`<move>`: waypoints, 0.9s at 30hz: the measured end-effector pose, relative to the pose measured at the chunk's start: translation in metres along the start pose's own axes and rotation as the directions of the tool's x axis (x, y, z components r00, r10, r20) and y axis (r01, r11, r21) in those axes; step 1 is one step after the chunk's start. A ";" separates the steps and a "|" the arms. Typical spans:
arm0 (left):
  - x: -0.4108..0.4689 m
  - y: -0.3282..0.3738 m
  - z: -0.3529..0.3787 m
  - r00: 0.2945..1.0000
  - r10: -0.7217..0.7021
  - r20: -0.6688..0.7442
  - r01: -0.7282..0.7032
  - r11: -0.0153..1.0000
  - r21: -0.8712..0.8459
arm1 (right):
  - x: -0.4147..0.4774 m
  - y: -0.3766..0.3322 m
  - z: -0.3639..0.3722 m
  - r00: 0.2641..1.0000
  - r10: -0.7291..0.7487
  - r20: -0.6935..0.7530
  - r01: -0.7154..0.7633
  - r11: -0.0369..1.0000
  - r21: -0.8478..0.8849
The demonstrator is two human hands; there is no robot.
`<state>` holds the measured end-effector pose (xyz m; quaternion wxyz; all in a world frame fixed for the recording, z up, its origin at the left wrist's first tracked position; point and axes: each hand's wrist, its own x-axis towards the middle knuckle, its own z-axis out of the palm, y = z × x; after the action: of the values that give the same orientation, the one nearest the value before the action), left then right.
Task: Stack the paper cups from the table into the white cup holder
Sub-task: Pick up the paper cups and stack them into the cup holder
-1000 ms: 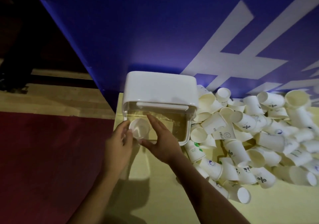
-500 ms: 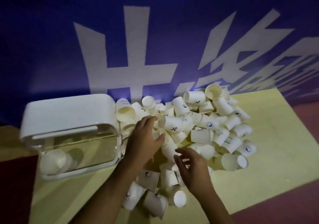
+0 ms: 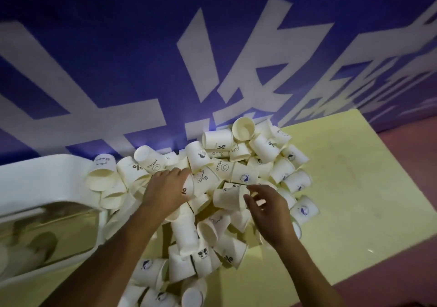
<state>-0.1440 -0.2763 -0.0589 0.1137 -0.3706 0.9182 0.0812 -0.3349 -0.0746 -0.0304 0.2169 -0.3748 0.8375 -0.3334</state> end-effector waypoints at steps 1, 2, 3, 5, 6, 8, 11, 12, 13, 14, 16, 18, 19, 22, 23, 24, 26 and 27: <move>-0.006 -0.003 -0.004 0.999 -0.036 -0.014 0.035 0.995 -0.096 | 0.014 0.001 -0.004 1.000 0.003 -0.018 -0.003 1.000 0.001; -0.013 -0.004 -0.010 0.996 -0.080 -0.031 0.072 0.973 -0.220 | 0.032 0.002 -0.007 0.999 0.006 -0.038 -0.007 1.000 -0.004; -0.020 -0.004 -0.015 0.990 -0.131 -0.051 0.104 0.926 -0.363 | 0.050 0.000 -0.011 0.998 0.009 -0.060 -0.010 1.000 -0.014; -0.031 0.001 -0.023 0.967 -0.238 -0.087 0.129 0.759 -0.638 | 0.090 -0.004 -0.013 0.996 -0.007 -0.088 0.001 0.998 -0.064; -0.034 0.006 -0.026 0.952 -0.286 -0.105 0.118 0.663 -0.739 | 0.110 -0.006 -0.012 0.995 -0.037 -0.092 0.026 0.993 -0.115; -0.035 0.018 -0.033 0.925 -0.361 -0.118 0.089 0.506 -0.858 | 0.145 -0.008 -0.005 0.993 -0.099 -0.066 0.081 0.968 -0.237; -0.032 0.036 -0.044 0.908 -0.406 -0.105 0.052 0.356 -0.933 | 0.175 -0.008 0.005 0.990 -0.140 0.015 0.136 0.925 -0.355; -0.031 0.040 -0.045 0.905 -0.413 -0.104 0.040 0.327 -0.944 | 0.181 -0.008 0.007 0.988 -0.151 0.040 0.155 0.916 -0.370; -0.029 0.043 -0.045 0.902 -0.420 -0.104 0.034 0.309 -0.951 | 0.184 -0.007 0.009 0.985 -0.162 0.057 0.171 0.911 -0.375; -0.027 0.044 -0.045 0.900 -0.425 -0.099 0.037 0.300 -0.953 | 0.187 -0.007 0.010 0.985 -0.162 0.063 0.174 0.913 -0.370; -0.025 0.046 -0.042 0.893 -0.443 -0.085 0.058 0.299 -0.952 | 0.191 -0.008 0.010 0.988 -0.140 0.058 0.152 0.925 -0.348; -0.025 0.044 -0.039 0.883 -0.461 -0.088 0.064 0.305 -0.950 | 0.193 -0.009 0.012 0.988 -0.144 0.053 0.154 0.928 -0.340; -0.025 0.043 -0.039 0.882 -0.463 -0.092 0.060 0.303 -0.951 | 0.193 -0.009 0.012 0.986 -0.155 0.056 0.165 0.926 -0.341; -0.026 0.038 -0.039 0.885 -0.454 -0.105 0.029 0.278 -0.960 | 0.191 -0.006 0.012 0.972 -0.209 0.103 0.233 0.894 -0.383; -0.026 0.035 -0.038 0.887 -0.448 -0.111 0.016 0.269 -0.963 | 0.191 -0.005 0.011 0.968 -0.223 0.118 0.252 0.880 -0.403; -0.027 0.033 -0.037 0.889 -0.444 -0.111 0.010 0.260 -0.966 | 0.190 -0.005 0.011 0.965 -0.232 0.124 0.263 0.872 -0.413; -0.029 0.029 -0.035 0.889 -0.447 -0.094 0.018 0.239 -0.971 | 0.191 -0.007 0.011 0.967 -0.224 0.125 0.256 0.874 -0.412; -0.032 0.028 -0.035 0.888 -0.451 -0.089 0.019 0.230 -0.973 | 0.190 -0.009 0.012 0.970 -0.207 0.125 0.241 0.879 -0.411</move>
<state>-0.1464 -0.2437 -0.0144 -0.2884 -0.5073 0.6155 0.5297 -0.4423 -0.2304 -0.0536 0.1229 -0.5198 0.8317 -0.1518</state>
